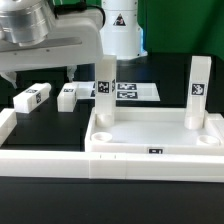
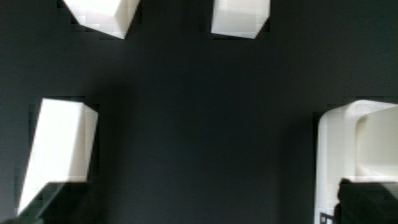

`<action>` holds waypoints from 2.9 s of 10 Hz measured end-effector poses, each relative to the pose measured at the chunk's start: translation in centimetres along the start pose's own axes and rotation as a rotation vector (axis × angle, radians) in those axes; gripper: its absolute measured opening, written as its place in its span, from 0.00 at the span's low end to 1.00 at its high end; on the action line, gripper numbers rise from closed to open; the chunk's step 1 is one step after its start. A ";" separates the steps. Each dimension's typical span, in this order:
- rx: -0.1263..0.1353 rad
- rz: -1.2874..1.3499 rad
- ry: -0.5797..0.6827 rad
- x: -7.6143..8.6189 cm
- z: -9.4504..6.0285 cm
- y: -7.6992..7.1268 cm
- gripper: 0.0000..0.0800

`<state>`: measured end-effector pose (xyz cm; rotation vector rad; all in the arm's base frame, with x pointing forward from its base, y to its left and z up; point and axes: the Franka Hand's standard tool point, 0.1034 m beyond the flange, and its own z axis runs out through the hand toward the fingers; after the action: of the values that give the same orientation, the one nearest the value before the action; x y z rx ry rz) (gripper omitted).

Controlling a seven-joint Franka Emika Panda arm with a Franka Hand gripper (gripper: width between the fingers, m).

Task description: Assemble desk

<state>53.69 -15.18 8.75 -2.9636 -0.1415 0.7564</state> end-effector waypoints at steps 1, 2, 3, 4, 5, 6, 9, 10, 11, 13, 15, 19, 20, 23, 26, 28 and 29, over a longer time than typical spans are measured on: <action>0.000 -0.001 0.000 0.0 0.0 0.0 0.81; 0.017 0.019 -0.009 -0.2 0.1 -0.1 0.81; 0.096 0.081 -0.050 -1.1 0.3 0.6 0.81; 0.149 0.124 -0.084 -2.0 0.6 2.1 0.81; 0.155 0.134 -0.083 -2.3 0.9 2.7 0.81; 0.164 0.143 -0.095 -2.9 1.5 2.8 0.81; 0.160 0.150 -0.088 -3.6 3.3 2.5 0.81; 0.159 0.150 -0.087 -3.5 3.3 2.5 0.81; 0.160 0.151 -0.087 -3.5 3.4 2.5 0.81; 0.193 0.212 -0.109 -4.9 5.7 1.7 0.81; 0.202 0.213 -0.137 -5.2 6.3 1.5 0.81; 0.245 0.237 -0.334 -5.7 7.2 0.4 0.81; 0.257 0.237 -0.390 -6.0 7.7 0.3 0.81; 0.273 0.230 -0.478 -5.6 8.2 0.2 0.81; 0.267 0.243 -0.484 -5.6 8.6 0.0 0.81; 0.267 0.244 -0.485 -5.6 8.7 0.0 0.81; 0.267 0.244 -0.485 -5.6 8.7 0.0 0.81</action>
Offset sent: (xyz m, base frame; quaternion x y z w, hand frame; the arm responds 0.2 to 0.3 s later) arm -0.0204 -0.0404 0.0073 0.1915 -0.1040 0.1308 0.9672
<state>44.58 -15.35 3.82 -2.5197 0.2769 1.3916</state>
